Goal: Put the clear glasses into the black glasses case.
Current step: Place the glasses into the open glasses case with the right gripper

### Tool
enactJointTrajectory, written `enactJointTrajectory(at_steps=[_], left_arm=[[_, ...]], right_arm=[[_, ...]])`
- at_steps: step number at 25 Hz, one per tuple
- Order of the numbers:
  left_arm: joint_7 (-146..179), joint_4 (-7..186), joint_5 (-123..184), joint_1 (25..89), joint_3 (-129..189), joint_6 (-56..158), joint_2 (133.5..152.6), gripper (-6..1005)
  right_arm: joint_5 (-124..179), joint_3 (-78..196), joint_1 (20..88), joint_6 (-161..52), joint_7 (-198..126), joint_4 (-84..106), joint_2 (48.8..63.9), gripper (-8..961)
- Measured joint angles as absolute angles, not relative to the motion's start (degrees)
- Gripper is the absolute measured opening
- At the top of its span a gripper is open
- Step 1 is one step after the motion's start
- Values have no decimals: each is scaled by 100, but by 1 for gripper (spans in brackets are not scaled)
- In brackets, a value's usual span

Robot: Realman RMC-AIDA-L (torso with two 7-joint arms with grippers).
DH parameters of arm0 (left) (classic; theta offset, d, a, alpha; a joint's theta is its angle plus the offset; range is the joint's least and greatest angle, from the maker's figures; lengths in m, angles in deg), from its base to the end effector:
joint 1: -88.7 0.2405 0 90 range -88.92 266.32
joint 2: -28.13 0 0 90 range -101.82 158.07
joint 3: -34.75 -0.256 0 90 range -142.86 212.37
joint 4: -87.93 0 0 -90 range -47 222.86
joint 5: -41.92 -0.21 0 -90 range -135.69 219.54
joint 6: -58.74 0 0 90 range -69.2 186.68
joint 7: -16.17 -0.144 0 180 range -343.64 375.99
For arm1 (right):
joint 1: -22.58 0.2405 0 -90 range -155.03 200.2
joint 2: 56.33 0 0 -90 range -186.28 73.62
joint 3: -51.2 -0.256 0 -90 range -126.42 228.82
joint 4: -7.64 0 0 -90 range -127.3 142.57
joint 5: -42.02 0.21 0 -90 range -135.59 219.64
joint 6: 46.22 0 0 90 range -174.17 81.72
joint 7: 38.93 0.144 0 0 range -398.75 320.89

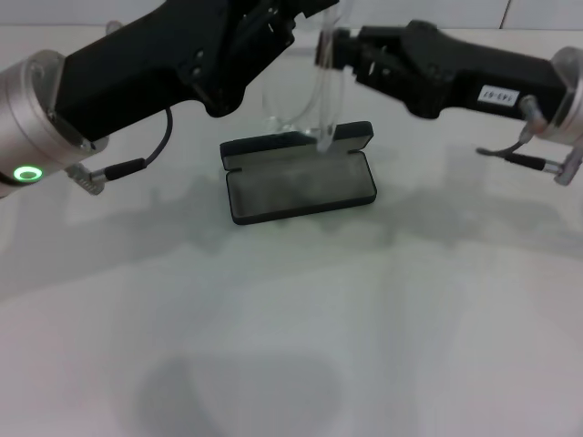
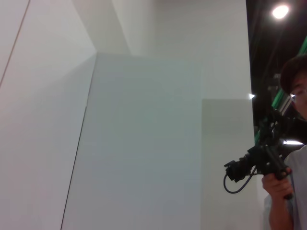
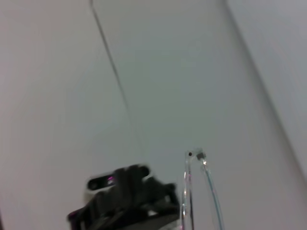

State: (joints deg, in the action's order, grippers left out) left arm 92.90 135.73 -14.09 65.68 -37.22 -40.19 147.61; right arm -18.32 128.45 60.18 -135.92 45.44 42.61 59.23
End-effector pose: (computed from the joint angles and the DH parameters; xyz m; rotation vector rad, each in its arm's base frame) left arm -0.1492 0.3019 0.0357 -2.4979 -0.1634 -1.7168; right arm 0.1255 0.3521 -0.0013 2.7177 -0.4537 -1.4570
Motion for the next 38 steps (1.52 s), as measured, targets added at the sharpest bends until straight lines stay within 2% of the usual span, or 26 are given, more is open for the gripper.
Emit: enactJointTrajectory(at_steps=[7,12,14,17,20,23,28,38], left_arm=[[9395,13749,-1531,6839,-3723,-4031,14727,40],[9853,13940,-2198,7043,-3691,-4032,14480,40],[10105,14048,-2777,7112,-3547,-4031,14364,40],[10285,14151,-3503,7195,-3266,-4032,14317,40],[10258,14168,-4273,7234,-2977,-4031,14379,40],[10033,14168,-4769,7233,-2922,-4031,14461,41],[9614,14141,-5030,7241,-2917,-4020,14628,44],[9583,14108,-5053,7250,-2785,-3998,14629,46]], right_arm=[[-2346,12716,5997,-13111,4685,4457,5772,58],[-3849,12713,6100,-12670,5530,5349,5569,57],[-4616,12715,6158,-12527,5944,5833,5549,58],[-5856,12713,6318,-12456,6430,6448,5636,60],[-6894,12714,6610,-12444,6638,6660,5836,63],[-7451,12767,6931,-12431,6670,6569,5934,65],[-7757,13128,7308,-12184,6691,6397,5949,68],[-8389,14264,7825,-11465,7041,6261,5990,76]])
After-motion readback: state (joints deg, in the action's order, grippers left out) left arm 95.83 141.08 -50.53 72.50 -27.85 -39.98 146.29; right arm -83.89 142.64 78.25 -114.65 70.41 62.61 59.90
